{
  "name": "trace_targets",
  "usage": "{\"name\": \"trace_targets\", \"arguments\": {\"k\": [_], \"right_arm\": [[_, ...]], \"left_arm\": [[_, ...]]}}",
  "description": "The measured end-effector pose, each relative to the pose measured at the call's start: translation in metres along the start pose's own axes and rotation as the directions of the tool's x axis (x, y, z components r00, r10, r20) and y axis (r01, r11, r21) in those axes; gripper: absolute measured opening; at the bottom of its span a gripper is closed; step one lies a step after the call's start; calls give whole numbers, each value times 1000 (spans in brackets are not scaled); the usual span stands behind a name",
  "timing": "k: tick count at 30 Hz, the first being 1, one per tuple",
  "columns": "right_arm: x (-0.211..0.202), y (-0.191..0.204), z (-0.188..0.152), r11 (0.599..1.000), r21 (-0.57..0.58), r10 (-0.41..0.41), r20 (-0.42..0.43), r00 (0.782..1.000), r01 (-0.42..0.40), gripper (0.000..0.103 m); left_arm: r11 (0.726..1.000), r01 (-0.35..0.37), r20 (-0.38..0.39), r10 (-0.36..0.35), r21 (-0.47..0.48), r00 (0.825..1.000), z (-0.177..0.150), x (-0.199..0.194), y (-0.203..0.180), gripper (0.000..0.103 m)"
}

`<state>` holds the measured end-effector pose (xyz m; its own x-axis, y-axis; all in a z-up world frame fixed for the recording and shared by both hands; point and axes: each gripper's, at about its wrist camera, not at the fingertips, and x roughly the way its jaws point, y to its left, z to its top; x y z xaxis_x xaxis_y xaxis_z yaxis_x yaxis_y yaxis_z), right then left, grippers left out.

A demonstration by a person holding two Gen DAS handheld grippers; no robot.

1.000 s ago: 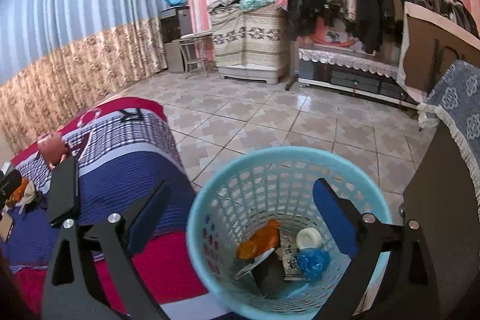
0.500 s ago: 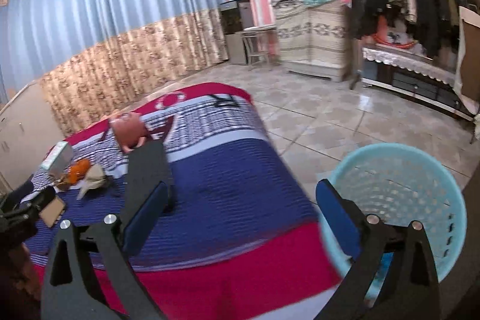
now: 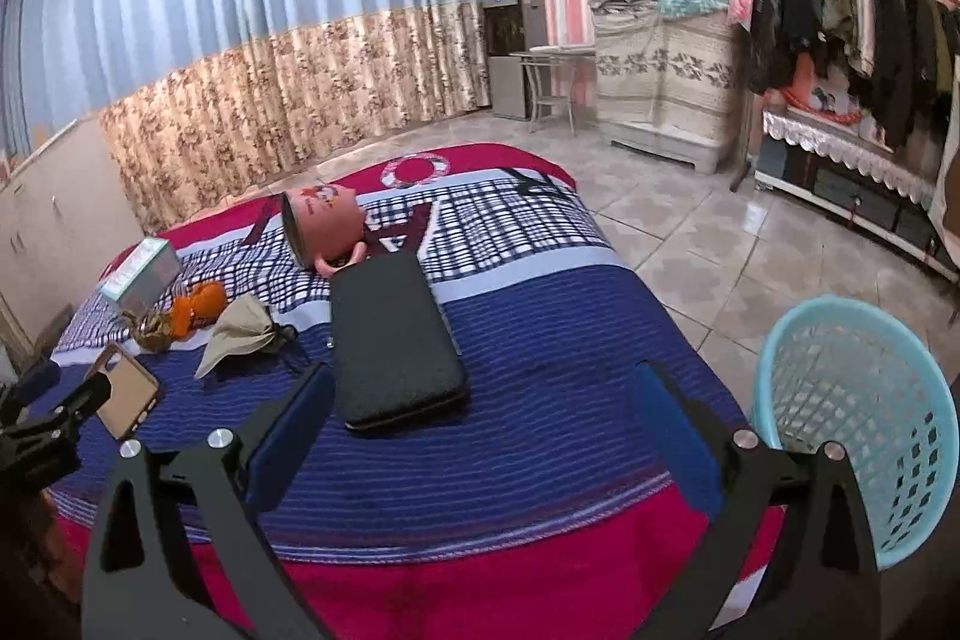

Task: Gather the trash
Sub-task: 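Move both open tools back over the bed, then grasp the brown crumpled paper with the left gripper while the right grasps the beige cloth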

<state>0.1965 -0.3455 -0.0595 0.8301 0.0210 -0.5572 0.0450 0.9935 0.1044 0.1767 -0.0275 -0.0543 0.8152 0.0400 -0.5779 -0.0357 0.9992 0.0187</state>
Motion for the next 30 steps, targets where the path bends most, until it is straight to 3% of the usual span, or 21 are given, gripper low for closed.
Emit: {"name": "trace_targets", "arguments": {"k": [4, 12, 19, 25, 30], "right_arm": [[7, 8, -2, 1000, -6, 23, -9, 1000, -23, 97], [20, 27, -11, 986, -5, 167, 13, 986, -167, 97], [34, 45, -14, 988, -95, 116, -24, 993, -118, 97], [51, 52, -19, 984, -104, 133, -115, 984, -145, 97], [50, 57, -21, 989, -136, 48, -85, 995, -59, 97]], "left_arm": [[1000, -18, -18, 17, -20, 1000, -7, 4, 16, 97], [998, -51, -47, 49, -41, 998, -16, 13, 41, 97], [993, -55, -62, 48, -109, 997, -23, 22, 65, 97], [992, -28, -48, 22, -126, 999, -13, 26, 70, 97], [990, 23, -24, -26, -136, 999, 6, 36, 68, 97]]}}
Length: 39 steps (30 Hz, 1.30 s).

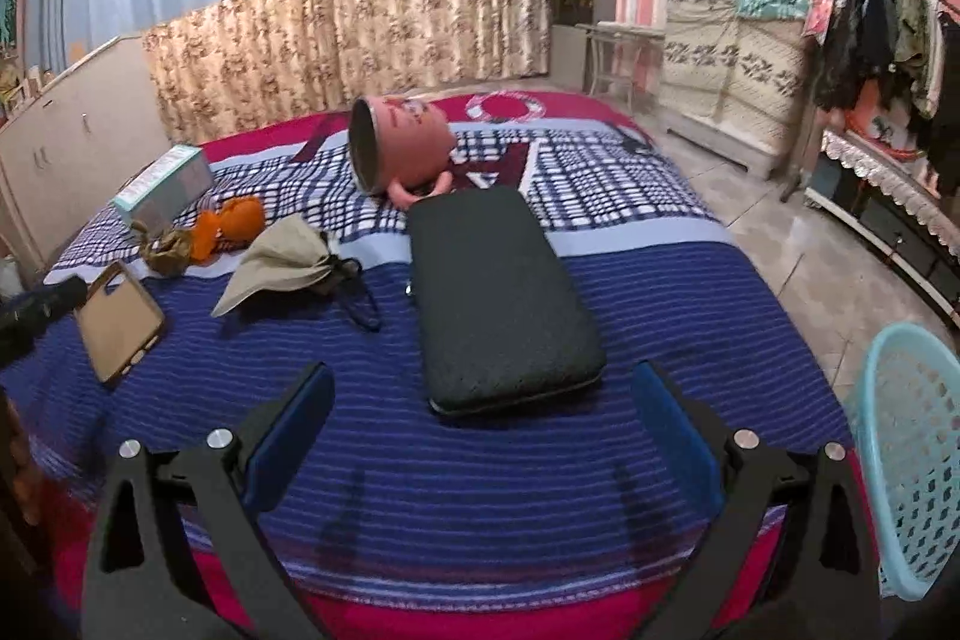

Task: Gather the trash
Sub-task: 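Grasp the brown crumpled paper with the left gripper while the right grasps the beige cloth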

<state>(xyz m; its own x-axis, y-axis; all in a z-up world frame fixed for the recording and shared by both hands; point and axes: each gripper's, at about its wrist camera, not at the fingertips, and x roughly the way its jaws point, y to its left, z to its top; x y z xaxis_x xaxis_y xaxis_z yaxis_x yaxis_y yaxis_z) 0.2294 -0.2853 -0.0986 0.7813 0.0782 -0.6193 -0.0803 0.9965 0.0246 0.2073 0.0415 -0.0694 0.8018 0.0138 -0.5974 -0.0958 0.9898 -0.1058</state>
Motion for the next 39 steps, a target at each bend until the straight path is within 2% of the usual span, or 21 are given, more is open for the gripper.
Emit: {"name": "trace_targets", "arguments": {"k": [2, 4, 7, 10, 12, 14, 16, 18, 24, 29, 34, 37, 39], "right_arm": [[3, -2, -1, 1000, 15, -3, -10, 1000, 3, 97], [7, -4, 0, 998, 30, -45, -28, 999, 46, 98], [12, -7, 1, 996, 36, -78, -65, 995, 80, 98], [15, -11, -1, 997, 55, -46, -88, 995, 51, 98], [15, -11, -1, 998, 47, -38, -95, 995, 43, 98], [15, -6, -1, 999, 8, -52, -80, 995, 52, 98], [11, -1, -1, 998, -17, -56, -55, 997, 55, 98], [7, 3, 0, 999, -26, -44, -35, 998, 43, 98], [0, 13, 2, 999, -47, 14, -3, 1000, -15, 98], [9, 26, 6, 993, -28, 113, -23, 993, -114, 98], [23, 49, 16, 987, -82, 139, -34, 990, -142, 97], [37, 58, 25, 983, -99, 151, -55, 987, -156, 85], [49, 64, 33, 979, -95, 173, -81, 982, -180, 82]], "left_arm": [[1000, -8, -5, 8, 15, 1000, 8, 12, -4, 97], [1000, 3, -27, -2, 29, 1000, 16, 25, -8, 94], [998, 9, -78, -5, 56, 997, 25, 52, -17, 85], [996, 14, -117, -3, 91, 993, 28, 73, -25, 73], [994, 2, -132, 12, 106, 991, 28, 83, -27, 51], [995, 12, -140, 2, 100, 990, 27, 85, -25, 50], [995, 31, -114, -21, 93, 993, 25, 77, -23, 49], [996, 18, -98, -9, 93, 995, 22, 68, -21, 49], [997, -59, -19, 59, 40, 998, -5, 21, 8, 49], [996, -84, 24, 85, -41, 996, -13, 10, 23, 49], [995, -83, -15, 82, -62, 997, -13, 22, 29, 49], [995, -75, -21, 73, -70, 997, -13, 24, 30, 49], [995, -78, -19, 77, -63, 997, -14, 24, 30, 49]]}}
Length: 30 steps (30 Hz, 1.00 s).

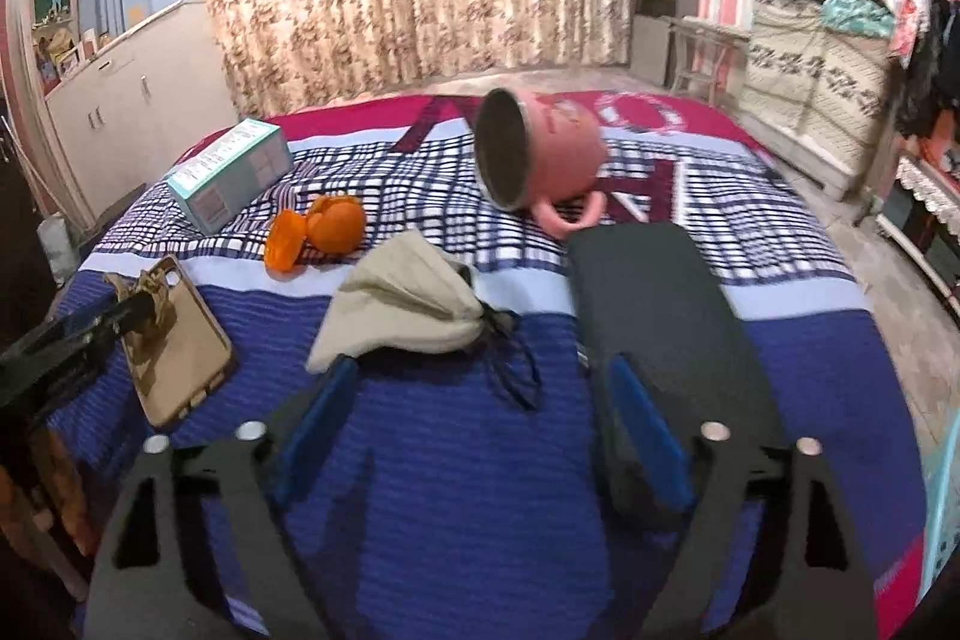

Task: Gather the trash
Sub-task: 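Grasp the brown crumpled paper with the left gripper while the right grasps the beige cloth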

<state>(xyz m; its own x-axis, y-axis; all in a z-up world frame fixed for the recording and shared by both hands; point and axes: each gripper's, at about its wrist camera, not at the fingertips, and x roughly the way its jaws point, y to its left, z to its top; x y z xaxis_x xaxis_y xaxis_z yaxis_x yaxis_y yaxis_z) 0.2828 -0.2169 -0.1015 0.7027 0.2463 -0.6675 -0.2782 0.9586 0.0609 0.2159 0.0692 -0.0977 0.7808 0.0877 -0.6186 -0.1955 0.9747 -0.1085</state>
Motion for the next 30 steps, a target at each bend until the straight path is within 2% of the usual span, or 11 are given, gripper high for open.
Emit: {"name": "trace_targets", "arguments": {"k": [3, 8, 10, 12, 13, 14, 17, 22, 30], "right_arm": [[14, 6, 8, 1000, -21, -6, -18, 1000, 5, 77], [42, 11, 16, 1000, 4, 29, -94, 995, -29, 49], [50, 17, 9, 1000, -24, 6, -112, 994, -9, 48], [46, 19, 5, 999, -32, 4, -90, 996, -7, 39], [43, 17, 6, 1000, -24, 10, -86, 996, -12, 25], [38, 14, 5, 1000, -16, 17, -80, 997, -19, 23], [15, 3, 2, 999, 8, 36, -46, 998, -36, 21], [-36, -26, -7, 998, 55, 22, 19, 1000, -23, 21], [-118, -87, -43, 983, 143, -123, 54, 991, 114, 21]], "left_arm": [[1000, -2, -1, 2, 12, 1000, 0, 2, -1, 49], [1000, -6, 0, 6, 23, 1000, -1, 2, -4, 49], [1000, -8, 0, 8, 25, 1000, -1, 2, -4, 49], [999, -17, 3, 17, 34, 1000, -1, 2, -6, 49], [999, -20, 3, 20, 39, 1000, -1, 2, -8, 49], [999, -21, 1, 21, 42, 1000, -2, 3, -8, 49], [999, -17, 0, 17, 38, 1000, -2, 3, -8, 49], [999, -16, 1, 16, 35, 1000, -2, 3, -8, 49], [999, -12, 3, 12, 32, 1000, -3, 4, -9, 49]]}}
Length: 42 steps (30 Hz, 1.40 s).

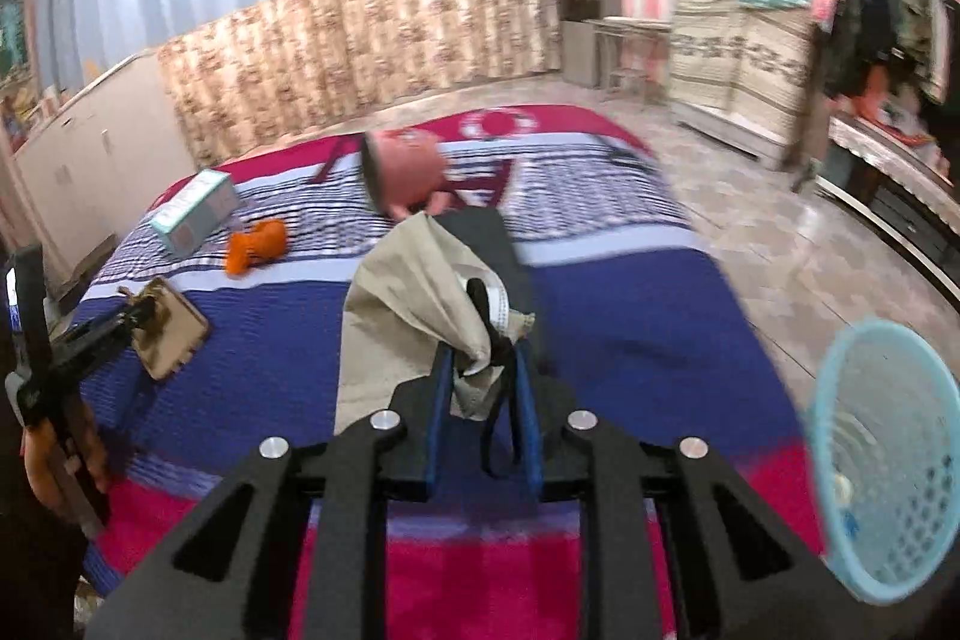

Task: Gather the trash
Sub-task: 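Grasp the brown crumpled paper with the left gripper while the right grasps the beige cloth, then carry the brown paper and beige cloth over the light-blue wastebasket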

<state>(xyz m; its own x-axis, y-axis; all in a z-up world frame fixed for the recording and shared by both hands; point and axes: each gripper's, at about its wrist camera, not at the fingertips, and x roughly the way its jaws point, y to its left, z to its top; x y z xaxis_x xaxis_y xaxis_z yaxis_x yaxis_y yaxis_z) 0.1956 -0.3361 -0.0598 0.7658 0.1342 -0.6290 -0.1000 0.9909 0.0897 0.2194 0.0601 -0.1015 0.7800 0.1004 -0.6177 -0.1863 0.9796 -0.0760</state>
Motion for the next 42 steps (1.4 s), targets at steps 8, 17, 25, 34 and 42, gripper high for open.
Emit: {"name": "trace_targets", "arguments": {"k": [8, 17, 25, 34, 42], "right_arm": [[-35, -61, -14, 990, 131, -69, 60, 996, 61, 21], [-52, -111, -23, 972, 202, -141, 71, 987, 124, 21], [-61, -139, -24, 947, 256, -220, 77, 973, 194, 21], [-66, -168, -29, 922, 304, -272, 59, 961, 242, 21], [-74, -208, -41, 881, 389, -306, 29, 952, 271, 21]], "left_arm": [[999, -21, -13, 21, 30, 1000, 3, 0, -3, 49], [996, 13, 25, -15, 83, 1000, 12, -27, -46, 49], [975, 167, 73, -179, 146, 981, 21, -59, -119, 49], [938, 286, 44, -300, 195, 953, 21, -68, -198, 49], [891, 357, 48, -384, 282, 922, 18, -86, -263, 49]]}}
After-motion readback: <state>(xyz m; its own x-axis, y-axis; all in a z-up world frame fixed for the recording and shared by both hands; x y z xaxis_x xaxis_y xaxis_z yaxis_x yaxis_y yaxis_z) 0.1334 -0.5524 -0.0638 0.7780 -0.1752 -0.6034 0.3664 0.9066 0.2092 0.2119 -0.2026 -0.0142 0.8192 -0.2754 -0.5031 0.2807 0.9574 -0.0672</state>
